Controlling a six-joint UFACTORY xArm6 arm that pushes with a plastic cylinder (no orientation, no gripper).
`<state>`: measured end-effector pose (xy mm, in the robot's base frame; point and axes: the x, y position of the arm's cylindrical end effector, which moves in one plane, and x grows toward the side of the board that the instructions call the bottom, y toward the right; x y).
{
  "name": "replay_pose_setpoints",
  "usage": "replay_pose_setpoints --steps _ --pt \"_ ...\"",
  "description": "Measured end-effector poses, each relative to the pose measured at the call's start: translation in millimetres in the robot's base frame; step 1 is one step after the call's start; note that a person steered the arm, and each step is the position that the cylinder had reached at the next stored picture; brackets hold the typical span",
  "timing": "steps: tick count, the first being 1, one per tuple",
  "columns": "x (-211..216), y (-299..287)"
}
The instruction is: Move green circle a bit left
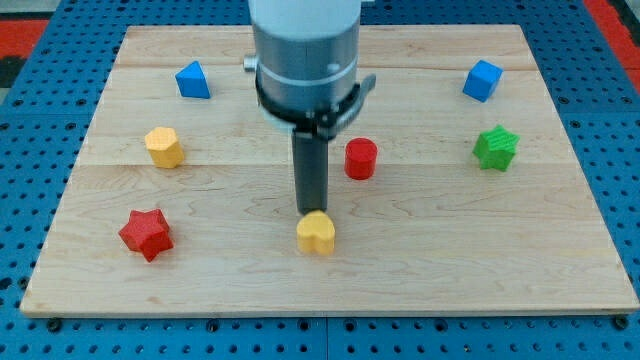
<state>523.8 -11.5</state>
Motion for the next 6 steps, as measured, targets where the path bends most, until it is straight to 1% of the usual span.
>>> replay_pose_setpoints --steps 1,2,3,4,5,6 --pt "-8 2" --pt "-38 79" --pt "-66 103" --pt "-97 108" --pt "-171 34" --pt "-160 -67"
